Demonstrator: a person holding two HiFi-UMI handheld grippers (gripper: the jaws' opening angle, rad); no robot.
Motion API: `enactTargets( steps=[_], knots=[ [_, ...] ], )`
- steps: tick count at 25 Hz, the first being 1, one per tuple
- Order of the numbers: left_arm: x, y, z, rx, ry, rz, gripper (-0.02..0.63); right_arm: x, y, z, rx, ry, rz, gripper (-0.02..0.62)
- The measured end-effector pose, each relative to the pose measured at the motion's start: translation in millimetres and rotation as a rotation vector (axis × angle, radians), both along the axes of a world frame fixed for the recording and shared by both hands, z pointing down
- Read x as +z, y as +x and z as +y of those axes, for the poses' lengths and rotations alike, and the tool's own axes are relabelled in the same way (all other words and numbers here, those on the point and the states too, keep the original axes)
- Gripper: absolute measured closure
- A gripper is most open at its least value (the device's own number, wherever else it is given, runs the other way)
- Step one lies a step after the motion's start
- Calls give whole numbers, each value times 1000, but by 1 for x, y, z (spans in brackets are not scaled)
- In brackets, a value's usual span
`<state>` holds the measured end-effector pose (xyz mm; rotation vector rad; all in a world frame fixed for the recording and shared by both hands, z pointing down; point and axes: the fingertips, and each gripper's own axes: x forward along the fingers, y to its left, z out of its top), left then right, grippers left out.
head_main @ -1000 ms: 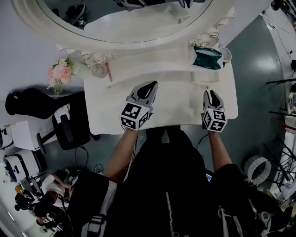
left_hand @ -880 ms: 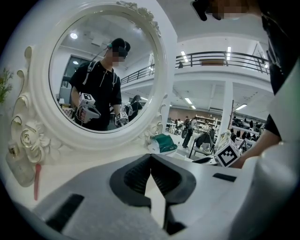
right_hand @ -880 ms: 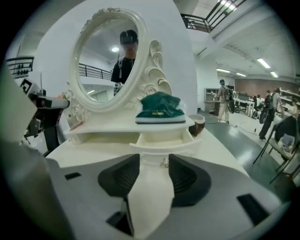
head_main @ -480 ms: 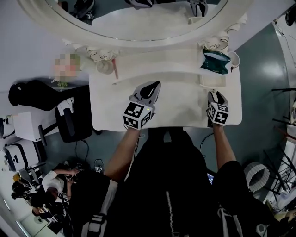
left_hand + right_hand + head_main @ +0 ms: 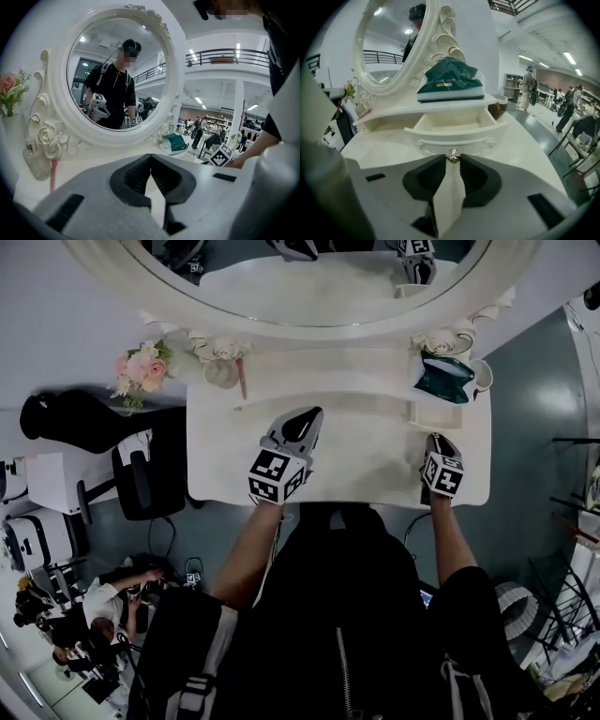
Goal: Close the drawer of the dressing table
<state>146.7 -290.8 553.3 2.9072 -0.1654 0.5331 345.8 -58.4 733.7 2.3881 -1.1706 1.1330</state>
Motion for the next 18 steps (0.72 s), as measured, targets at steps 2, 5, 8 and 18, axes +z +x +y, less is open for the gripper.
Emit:
enactTargets(
  steps=[2,5,8,18],
  knots=[
    [-1,0,-1,-5,0,3,603,-1,0,0,9,12,-6,499],
    [-3,1,-2,-10,0,7,603,-7,1,-2,12,29,-2,499],
    [-4,3,-1,-12,2,9,604,-10,3,-5,6,37,-2,499],
    [-7,-3,-10,-47,12,8,603,-7,19,-20,-13,27,-13,499]
  ],
)
